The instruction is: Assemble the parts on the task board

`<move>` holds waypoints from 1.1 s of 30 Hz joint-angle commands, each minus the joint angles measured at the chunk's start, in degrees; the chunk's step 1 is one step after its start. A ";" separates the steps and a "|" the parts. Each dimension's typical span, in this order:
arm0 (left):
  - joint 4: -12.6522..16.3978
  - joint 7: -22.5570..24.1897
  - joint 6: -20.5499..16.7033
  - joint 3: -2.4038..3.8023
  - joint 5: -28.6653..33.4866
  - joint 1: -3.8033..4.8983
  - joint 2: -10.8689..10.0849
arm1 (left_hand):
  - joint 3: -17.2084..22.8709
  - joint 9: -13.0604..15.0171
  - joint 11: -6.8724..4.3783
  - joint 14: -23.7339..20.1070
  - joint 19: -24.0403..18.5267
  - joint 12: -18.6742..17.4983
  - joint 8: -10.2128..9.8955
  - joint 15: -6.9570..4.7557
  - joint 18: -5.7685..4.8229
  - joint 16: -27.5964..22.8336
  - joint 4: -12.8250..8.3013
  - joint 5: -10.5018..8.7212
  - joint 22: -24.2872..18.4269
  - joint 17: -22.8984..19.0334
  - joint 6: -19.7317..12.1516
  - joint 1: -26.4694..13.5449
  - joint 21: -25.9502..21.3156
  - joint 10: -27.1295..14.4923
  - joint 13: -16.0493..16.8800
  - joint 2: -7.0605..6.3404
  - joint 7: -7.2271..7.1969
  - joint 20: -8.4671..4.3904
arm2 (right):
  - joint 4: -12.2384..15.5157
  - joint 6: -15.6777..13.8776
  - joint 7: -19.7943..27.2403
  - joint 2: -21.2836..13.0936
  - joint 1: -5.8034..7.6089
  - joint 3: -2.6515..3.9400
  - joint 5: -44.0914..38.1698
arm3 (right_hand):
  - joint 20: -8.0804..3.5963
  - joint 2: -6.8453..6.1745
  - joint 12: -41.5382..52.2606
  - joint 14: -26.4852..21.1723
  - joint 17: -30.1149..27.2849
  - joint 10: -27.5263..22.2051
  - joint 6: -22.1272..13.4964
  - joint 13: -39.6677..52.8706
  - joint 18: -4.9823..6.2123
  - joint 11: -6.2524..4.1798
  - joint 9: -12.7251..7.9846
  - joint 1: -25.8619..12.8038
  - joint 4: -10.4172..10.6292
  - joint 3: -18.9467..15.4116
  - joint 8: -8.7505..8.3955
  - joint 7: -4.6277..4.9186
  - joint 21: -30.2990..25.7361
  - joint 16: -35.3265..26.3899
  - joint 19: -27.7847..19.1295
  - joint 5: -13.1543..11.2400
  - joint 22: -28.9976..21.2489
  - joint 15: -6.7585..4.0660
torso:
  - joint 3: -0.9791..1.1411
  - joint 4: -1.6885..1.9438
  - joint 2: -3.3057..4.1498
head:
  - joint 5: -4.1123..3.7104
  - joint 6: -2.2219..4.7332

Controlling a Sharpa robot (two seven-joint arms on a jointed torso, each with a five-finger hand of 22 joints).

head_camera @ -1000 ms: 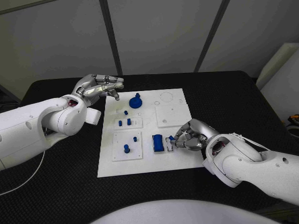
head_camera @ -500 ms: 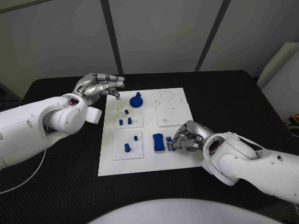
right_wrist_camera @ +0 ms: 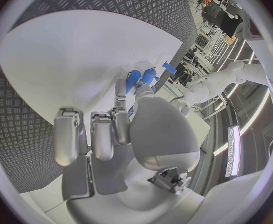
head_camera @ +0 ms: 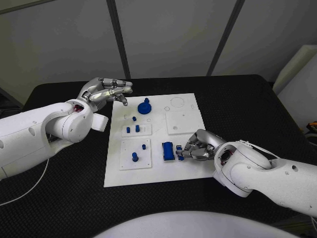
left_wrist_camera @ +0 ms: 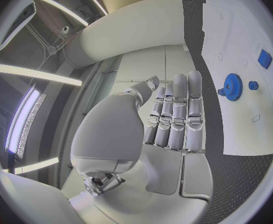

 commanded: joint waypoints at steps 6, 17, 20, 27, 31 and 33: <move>-0.08 0.17 0.77 0.03 0.07 0.07 0.19 | 0.21 -0.03 0.05 -0.21 -0.12 0.23 -0.33 0.21 -0.54 -0.02 0.20 -0.10 -0.06 -0.09 -0.40 -0.24 -0.37 -0.32 0.03 0.39 0.19 0.22 | 0.05 -0.13 0.26 0.25 0.02 -0.02 -1.31 | -0.46 0.66 0.38 5.18 11.39 1.26 -0.58 5.85 -0.73 -0.28 0.64 -3.15 -0.05 -2.62 0.81 0.04 0.29 0.21 1.57 -5.80 7.78 -0.49 | -0.01 -0.03 0.02 | -0.05 0.11; -0.29 0.00 0.91 0.03 0.07 0.06 0.38 | 0.20 -0.04 0.07 -0.23 -0.11 0.23 -0.33 0.22 -0.54 -0.02 0.23 -0.11 -0.07 -0.10 -0.42 -0.28 -0.40 -0.35 0.03 0.40 0.21 0.22 | -0.26 -1.46 0.91 0.23 0.01 -0.01 -1.86 | -0.49 1.35 0.42 5.19 11.44 1.29 -0.82 5.96 -0.73 -0.32 1.12 -4.18 -0.05 -4.01 1.28 -0.01 0.30 0.22 1.59 -8.84 7.83 -0.53 | -0.02 -0.01 -0.02 | -0.18 0.09; -0.32 -0.02 0.95 0.03 0.07 0.06 0.43 | 0.21 -0.04 0.08 -0.24 -0.11 0.23 -0.34 0.24 -0.55 -0.01 0.28 -0.10 -0.08 -0.11 -0.45 -0.31 -0.42 -0.40 0.03 0.44 0.22 0.23 | -0.33 -1.86 1.24 0.08 0.01 -0.01 -1.96 | -0.49 1.39 0.44 5.19 11.45 1.30 -0.83 5.98 -0.74 -0.32 1.14 -4.18 -0.05 -4.06 1.30 -0.02 0.31 0.23 1.60 -8.95 7.85 -0.53 | -0.01 0.01 -0.04 | -0.13 0.07; -0.39 -0.07 1.00 0.03 0.07 0.04 0.39 | 0.21 -0.04 0.08 -0.24 -0.11 0.23 -0.34 0.24 -0.55 -0.01 0.28 -0.10 -0.08 -0.11 -0.45 -0.31 -0.42 -0.40 0.03 0.44 0.22 0.23 | 0.76 -1.88 6.87 -1.23 0.00 -0.01 -1.11 | -0.49 1.49 0.21 5.19 11.45 1.20 -0.99 5.82 -0.73 -0.32 1.23 -3.79 -0.18 -4.19 1.36 -0.02 0.29 0.22 1.59 -9.40 7.84 -0.53 | 0.06 -0.01 -0.04 | 0.04 0.14; -0.41 -0.10 0.97 0.03 0.07 0.02 0.27 | 0.21 -0.04 0.08 -0.24 -0.11 0.23 -0.34 0.24 -0.55 -0.01 0.28 -0.10 -0.08 -0.11 -0.45 -0.31 -0.42 -0.40 0.03 0.44 0.22 0.23 | 1.51 -0.09 9.40 -2.69 0.00 -0.02 -0.51 | -0.49 1.28 0.06 5.18 11.41 1.12 -1.23 5.75 -0.72 -0.29 1.36 -2.77 -0.36 -4.39 1.43 0.02 0.25 0.20 1.56 -9.23 7.81 -0.52 | 0.03 -0.14 -0.04 | 0.03 0.16; -0.41 -0.10 0.97 0.02 0.07 0.02 0.25 | 0.21 -0.04 0.08 -0.24 -0.11 0.23 -0.34 0.24 -0.55 -0.01 0.28 -0.10 -0.08 -0.11 -0.45 -0.31 -0.42 -0.40 0.03 0.44 0.22 0.23 | 1.86 1.37 10.36 -3.40 0.00 -0.02 -0.37 | -0.48 1.15 0.11 5.20 11.48 1.14 -1.27 5.80 -0.72 -0.29 1.42 -2.28 -0.43 -4.47 1.49 0.03 0.23 0.24 1.55 -9.22 7.80 -0.51 | 0.01 -0.19 -0.06 | -0.03 0.15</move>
